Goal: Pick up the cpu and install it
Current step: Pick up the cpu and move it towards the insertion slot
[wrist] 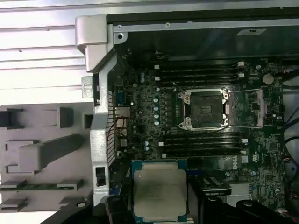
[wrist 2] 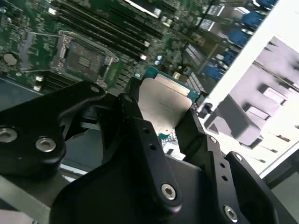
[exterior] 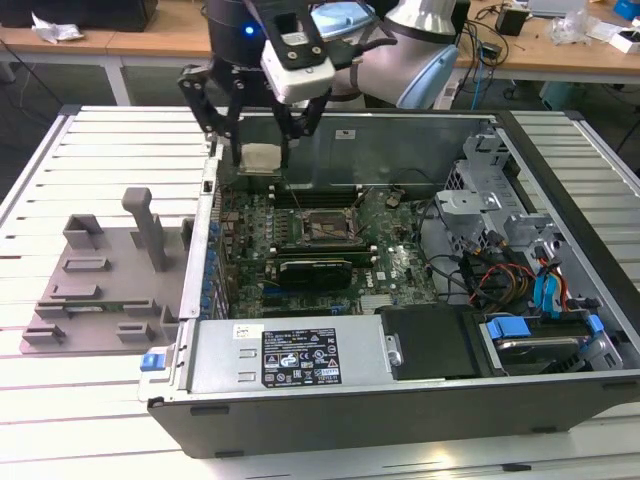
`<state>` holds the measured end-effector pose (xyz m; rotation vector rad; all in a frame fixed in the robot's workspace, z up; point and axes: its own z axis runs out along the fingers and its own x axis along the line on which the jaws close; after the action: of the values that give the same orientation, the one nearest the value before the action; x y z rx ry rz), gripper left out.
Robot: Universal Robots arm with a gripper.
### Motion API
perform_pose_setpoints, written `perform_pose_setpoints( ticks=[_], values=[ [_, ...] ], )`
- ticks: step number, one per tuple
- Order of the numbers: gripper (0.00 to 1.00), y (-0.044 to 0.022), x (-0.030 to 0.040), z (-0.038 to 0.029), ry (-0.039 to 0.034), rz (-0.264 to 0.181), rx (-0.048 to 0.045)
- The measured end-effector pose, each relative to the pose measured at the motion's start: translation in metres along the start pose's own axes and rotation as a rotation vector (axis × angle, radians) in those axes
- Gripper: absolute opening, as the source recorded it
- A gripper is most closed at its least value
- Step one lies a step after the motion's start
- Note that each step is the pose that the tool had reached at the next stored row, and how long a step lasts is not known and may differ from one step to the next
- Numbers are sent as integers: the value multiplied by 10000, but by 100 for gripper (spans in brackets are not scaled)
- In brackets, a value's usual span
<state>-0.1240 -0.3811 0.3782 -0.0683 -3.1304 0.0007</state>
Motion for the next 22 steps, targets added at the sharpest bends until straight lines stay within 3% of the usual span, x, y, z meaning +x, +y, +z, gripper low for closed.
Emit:
perform_pose_setpoints(
  ticks=[5,12,14,22],
  values=[
    [55,26,-221,42,5,-2,2],
    [55,56,-435,101,10,1,15],
    [55,87,-560,154,18,0,28],
    [55,156,-791,335,53,-2,28]
  ],
)
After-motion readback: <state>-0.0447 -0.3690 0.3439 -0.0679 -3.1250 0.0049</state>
